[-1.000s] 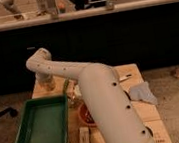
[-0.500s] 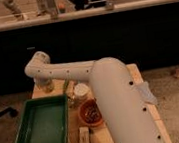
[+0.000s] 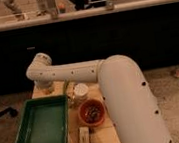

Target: Place apple in tray

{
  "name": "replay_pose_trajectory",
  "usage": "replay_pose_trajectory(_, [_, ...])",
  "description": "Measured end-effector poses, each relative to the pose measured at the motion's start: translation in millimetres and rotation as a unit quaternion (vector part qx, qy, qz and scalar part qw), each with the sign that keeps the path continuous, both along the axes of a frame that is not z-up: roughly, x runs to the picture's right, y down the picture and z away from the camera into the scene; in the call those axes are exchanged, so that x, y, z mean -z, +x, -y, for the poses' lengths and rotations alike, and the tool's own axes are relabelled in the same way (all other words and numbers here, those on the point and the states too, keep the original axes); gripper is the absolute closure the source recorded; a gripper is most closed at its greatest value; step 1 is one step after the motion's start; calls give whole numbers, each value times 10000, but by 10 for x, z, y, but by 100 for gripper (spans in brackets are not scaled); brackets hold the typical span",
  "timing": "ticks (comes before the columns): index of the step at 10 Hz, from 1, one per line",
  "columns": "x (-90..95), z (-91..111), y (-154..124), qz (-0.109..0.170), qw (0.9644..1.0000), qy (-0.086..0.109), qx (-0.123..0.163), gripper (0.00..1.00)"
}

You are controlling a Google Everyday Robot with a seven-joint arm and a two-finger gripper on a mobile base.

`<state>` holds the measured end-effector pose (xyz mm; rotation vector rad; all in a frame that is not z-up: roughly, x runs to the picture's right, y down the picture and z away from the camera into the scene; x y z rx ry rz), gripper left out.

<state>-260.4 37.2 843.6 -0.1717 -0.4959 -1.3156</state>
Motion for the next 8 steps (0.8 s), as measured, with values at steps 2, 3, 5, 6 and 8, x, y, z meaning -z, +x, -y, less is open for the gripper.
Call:
replay_pose_trajectory(2, [145,-108,92,47,10000,25,-16,100])
replay_pose_trajectory(3, [198,-153,128,63,10000,29,-9,100])
replay_pose_trajectory(5, [353,-271,241,73,10000,53,1,100])
replay_pose_trajectory(6, [414,-319,271,87,9999,62,3,100])
replay_pose_trajectory(8, [568,-478,311,191,9998,47,-12,100])
